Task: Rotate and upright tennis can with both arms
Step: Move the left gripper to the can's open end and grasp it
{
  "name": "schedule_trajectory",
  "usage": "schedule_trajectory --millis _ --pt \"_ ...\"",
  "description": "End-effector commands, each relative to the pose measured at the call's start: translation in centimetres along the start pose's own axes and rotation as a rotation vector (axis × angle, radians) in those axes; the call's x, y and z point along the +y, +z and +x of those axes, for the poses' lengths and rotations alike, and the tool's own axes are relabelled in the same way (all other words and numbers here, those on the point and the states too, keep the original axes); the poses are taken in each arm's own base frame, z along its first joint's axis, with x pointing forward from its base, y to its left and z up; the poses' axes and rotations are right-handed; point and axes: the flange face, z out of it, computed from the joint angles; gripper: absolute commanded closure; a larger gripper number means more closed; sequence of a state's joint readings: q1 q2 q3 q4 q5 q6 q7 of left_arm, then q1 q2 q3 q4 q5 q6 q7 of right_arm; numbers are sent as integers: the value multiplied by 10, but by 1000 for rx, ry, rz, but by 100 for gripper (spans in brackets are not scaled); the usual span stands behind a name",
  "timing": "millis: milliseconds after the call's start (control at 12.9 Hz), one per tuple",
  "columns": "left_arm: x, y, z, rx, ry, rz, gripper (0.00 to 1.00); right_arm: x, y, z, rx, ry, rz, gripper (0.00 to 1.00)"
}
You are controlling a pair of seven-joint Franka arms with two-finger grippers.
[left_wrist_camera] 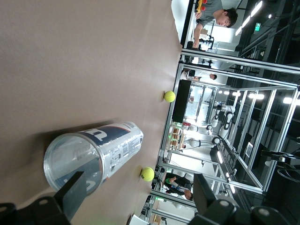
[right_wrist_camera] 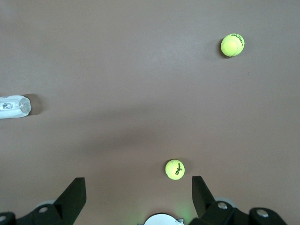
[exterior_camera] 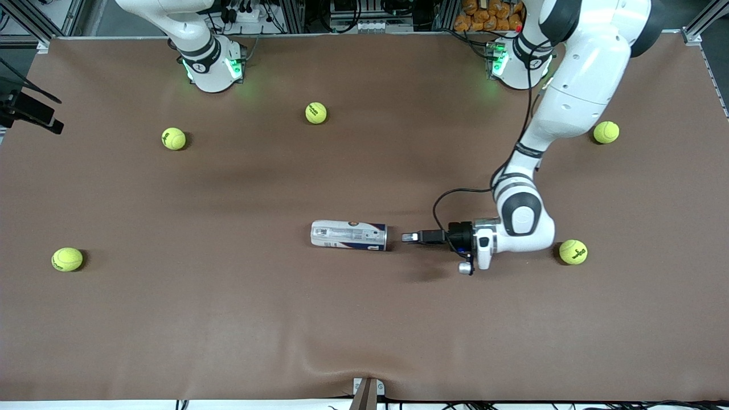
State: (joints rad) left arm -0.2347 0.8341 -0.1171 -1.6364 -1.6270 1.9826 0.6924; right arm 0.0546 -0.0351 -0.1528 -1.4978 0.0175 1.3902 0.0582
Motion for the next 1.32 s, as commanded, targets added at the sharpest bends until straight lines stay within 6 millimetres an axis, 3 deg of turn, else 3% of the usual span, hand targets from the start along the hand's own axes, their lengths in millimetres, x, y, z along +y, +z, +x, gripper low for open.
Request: schedule_trajectory --millis 0,233,388,543,853,931,1086,1241 --pt "-16 18 2 26 -2 -15 0 6 -1 -4 11 -18 -26 0" --pt "-27 24 5 35 6 -29 0 0 1 -2 9 -29 -28 0" --pt "-27 33 3 31 2 -36 14 0 4 1 10 -28 -21 0" --pt "-27 47 -2 42 -7 -33 17 -2 5 1 6 -31 -21 0" --pt "-27 52 -5 49 -13 -38 28 -1 8 2 0 -30 -20 0" --pt "-26 56 -7 44 -12 -37 41 -1 8 2 1 -30 -20 0" --pt "-26 60 -9 41 -2 -40 79 -1 9 2 -2 -30 -20 0" --pt "-32 56 -7 56 48 -44 100 -2 9 2 0 -32 -19 0"
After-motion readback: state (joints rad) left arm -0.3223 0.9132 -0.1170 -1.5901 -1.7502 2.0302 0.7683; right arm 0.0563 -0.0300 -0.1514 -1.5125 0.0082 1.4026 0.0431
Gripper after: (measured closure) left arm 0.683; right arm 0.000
